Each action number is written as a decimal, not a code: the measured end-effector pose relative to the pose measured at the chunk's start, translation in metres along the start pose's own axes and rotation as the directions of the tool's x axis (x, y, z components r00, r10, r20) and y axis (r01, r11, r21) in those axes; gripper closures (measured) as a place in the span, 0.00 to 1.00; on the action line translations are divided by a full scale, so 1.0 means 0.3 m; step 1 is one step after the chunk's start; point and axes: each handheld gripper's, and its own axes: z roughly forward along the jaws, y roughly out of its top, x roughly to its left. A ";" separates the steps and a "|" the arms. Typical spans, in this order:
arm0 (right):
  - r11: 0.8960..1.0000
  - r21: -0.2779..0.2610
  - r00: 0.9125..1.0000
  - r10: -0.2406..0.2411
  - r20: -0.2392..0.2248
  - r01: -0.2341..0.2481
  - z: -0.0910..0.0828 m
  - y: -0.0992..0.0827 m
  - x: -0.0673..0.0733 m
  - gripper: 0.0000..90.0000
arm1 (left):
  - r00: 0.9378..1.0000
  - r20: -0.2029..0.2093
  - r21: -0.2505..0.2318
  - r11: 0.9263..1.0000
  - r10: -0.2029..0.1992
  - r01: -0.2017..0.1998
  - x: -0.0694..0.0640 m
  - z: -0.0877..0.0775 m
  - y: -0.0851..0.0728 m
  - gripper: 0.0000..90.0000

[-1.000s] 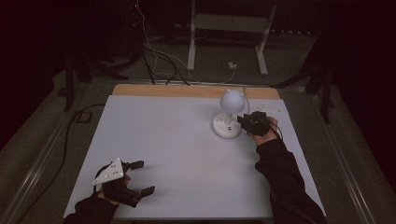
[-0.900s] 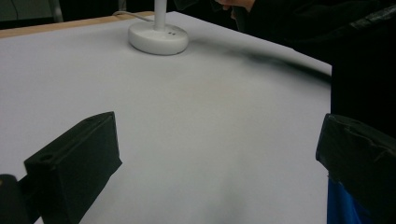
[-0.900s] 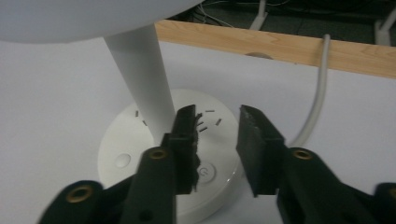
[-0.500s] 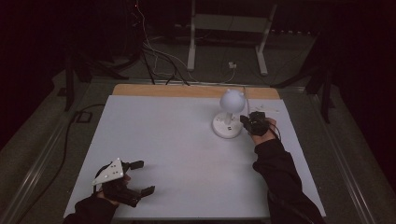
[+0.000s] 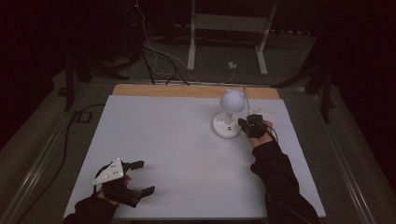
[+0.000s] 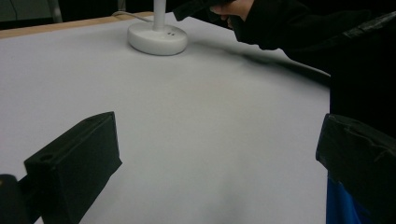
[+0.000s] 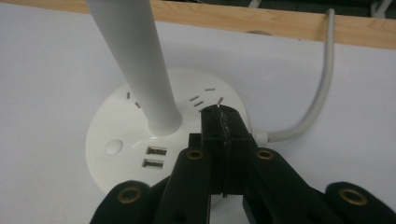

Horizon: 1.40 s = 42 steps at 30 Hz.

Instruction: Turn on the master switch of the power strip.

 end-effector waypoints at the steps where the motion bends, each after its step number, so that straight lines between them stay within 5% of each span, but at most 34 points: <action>1: 1.000 0.000 1.000 0.003 -0.003 -0.003 0.001 -0.002 0.001 1.00 | 1.000 -0.001 0.000 1.000 -0.002 0.002 0.000 0.000 0.000 0.00; 20: 1.000 0.013 1.000 -0.013 -0.008 0.013 0.022 -0.029 0.012 1.00 | 1.000 0.001 -0.001 1.000 -0.002 0.002 0.000 0.001 -0.001 0.00; 42: 0.996 0.031 0.996 -0.085 0.018 0.084 0.028 -0.030 0.028 1.00 | 1.000 0.003 0.000 1.000 0.000 0.000 -0.003 0.003 0.000 0.00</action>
